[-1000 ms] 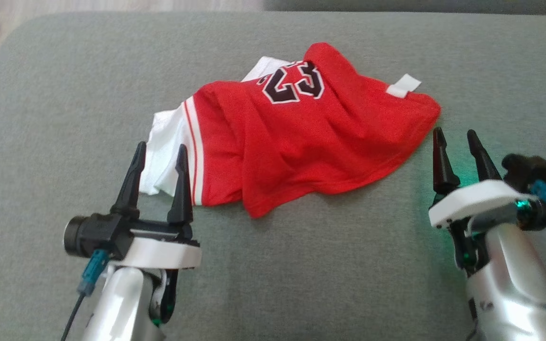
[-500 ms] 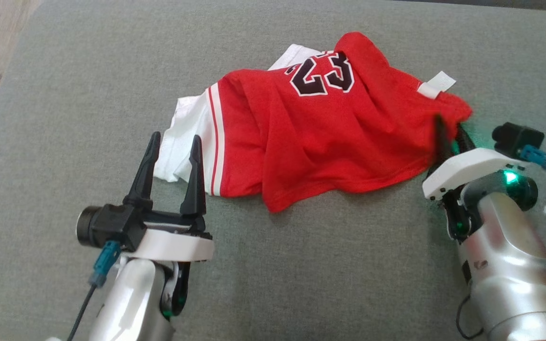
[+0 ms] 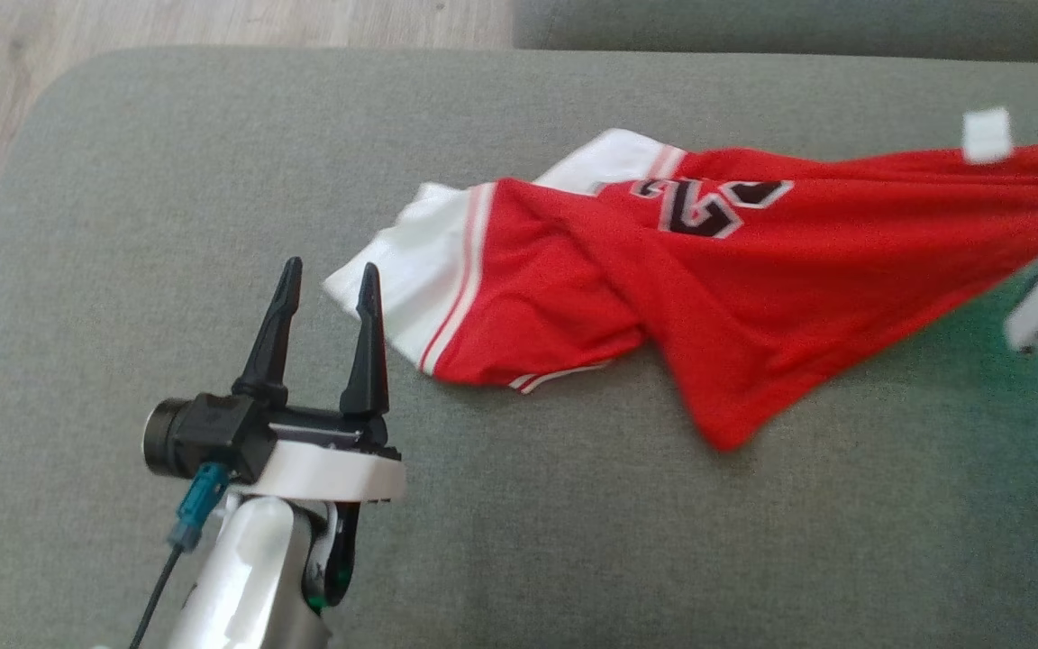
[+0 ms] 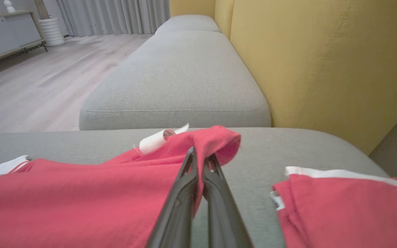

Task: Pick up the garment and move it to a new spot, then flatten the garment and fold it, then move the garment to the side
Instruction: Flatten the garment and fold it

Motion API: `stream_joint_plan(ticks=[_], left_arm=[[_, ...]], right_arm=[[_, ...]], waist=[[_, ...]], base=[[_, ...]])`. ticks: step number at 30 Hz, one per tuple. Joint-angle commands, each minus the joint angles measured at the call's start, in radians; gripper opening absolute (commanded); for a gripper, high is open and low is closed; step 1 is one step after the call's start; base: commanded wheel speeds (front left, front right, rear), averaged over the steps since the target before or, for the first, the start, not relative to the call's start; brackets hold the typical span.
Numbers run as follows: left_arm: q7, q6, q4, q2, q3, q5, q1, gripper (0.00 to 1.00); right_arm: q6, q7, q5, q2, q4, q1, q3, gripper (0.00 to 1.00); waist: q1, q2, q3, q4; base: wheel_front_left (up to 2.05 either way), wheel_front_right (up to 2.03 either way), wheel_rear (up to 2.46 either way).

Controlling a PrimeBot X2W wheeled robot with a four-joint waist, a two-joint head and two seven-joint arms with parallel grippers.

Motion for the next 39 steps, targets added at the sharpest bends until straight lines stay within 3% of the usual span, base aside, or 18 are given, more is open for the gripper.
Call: stream_joint_plan(ticks=[1,3,4,5,8,15,24,31,39], left_arm=[[-0.006,0.003,-0.025,0.006,0.027,0.002,-0.007,1.00],[-0.006,0.003,-0.024,0.006,0.026,0.001,-0.008,1.00],[-0.006,0.003,-0.024,0.006,0.027,0.002,-0.009,1.00],[-0.006,0.002,-0.023,0.006,0.026,0.002,-0.009,1.00],[-0.006,0.001,-0.020,0.006,0.029,0.006,-0.010,1.00],[-0.006,-0.004,-0.018,0.005,0.062,0.022,-0.012,1.00],[-0.006,-0.006,-0.016,0.005,0.099,-0.004,0.021,1.00],[-0.006,-0.005,-0.015,0.005,0.100,-0.020,0.043,1.00],[-0.006,-0.005,-0.018,0.005,0.083,-0.030,0.043,1.00]], right_arm=[[-0.001,0.013,-0.007,-0.036,-0.030,-0.045,0.020,0.00],[-0.001,0.031,-0.020,-0.073,-0.015,-0.053,0.026,0.00],[-0.001,0.034,-0.023,-0.081,-0.006,-0.059,0.031,0.23],[-0.001,0.047,-0.022,-0.083,0.010,-0.064,0.036,1.00],[-0.001,0.041,-0.033,-0.069,0.032,-0.081,0.058,1.00],[-0.001,-0.091,-0.023,0.052,-0.022,-0.064,0.087,1.00],[-0.001,-0.145,-0.033,0.230,-0.333,0.170,0.110,1.00],[-0.001,-0.146,-0.035,0.290,-0.540,0.386,0.106,1.00],[-0.001,-0.146,-0.077,0.300,-0.589,0.468,0.128,1.00]], waist=[[0.0001,0.0000,-0.007,-0.005],[0.0001,0.0000,-0.010,-0.007],[0.0001,0.0000,-0.011,-0.008],[0.0001,0.0000,-0.012,-0.010],[0.0001,0.0000,-0.017,-0.020],[0.0001,0.0000,-0.036,-0.074],[0.0001,0.0000,-0.079,-0.156],[0.0001,0.0000,-0.097,-0.179],[0.0001,0.0000,-0.089,-0.171]], base=[[0.00,0.00,0.00],[0.00,0.00,0.00],[0.00,0.00,0.00],[0.00,0.00,0.00],[0.00,0.00,0.00],[0.00,0.00,0.00],[0.00,0.00,0.00],[0.00,0.00,0.00],[0.00,0.00,0.00]])
